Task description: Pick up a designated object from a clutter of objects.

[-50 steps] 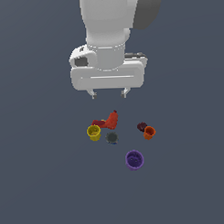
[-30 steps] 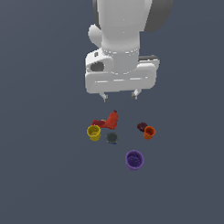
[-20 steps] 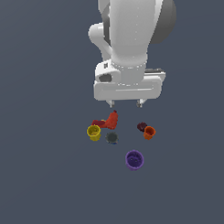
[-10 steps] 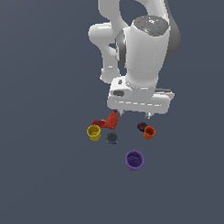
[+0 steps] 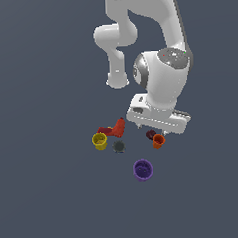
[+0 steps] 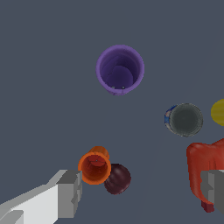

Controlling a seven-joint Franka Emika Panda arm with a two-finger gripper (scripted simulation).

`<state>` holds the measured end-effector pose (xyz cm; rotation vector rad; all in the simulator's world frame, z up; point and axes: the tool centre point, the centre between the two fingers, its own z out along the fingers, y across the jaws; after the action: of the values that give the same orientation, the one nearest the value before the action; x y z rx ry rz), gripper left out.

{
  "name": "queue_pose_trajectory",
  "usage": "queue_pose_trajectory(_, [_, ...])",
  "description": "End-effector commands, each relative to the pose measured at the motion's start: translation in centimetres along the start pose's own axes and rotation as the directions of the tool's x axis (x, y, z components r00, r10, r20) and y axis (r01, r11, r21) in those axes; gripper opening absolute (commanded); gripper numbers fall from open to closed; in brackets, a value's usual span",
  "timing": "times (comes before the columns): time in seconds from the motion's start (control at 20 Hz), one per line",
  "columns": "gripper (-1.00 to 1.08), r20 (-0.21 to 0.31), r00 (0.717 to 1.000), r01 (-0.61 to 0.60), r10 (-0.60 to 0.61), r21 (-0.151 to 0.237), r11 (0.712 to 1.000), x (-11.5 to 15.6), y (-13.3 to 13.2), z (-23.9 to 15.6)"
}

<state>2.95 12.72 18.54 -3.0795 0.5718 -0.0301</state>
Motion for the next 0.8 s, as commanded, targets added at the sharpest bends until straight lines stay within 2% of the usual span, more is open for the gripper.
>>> queue_pose_trajectory(0.0, [1.0, 0.002, 0.999, -0.045, 0.045, -0.002, 0.999, -0.6, -0.9, 1.5])
queue_pose_trajectory(0.75, [1.0, 0.012, 0.968, -0.252, 0.252, -0.015, 0.968, -4.2, -4.5, 8.5])
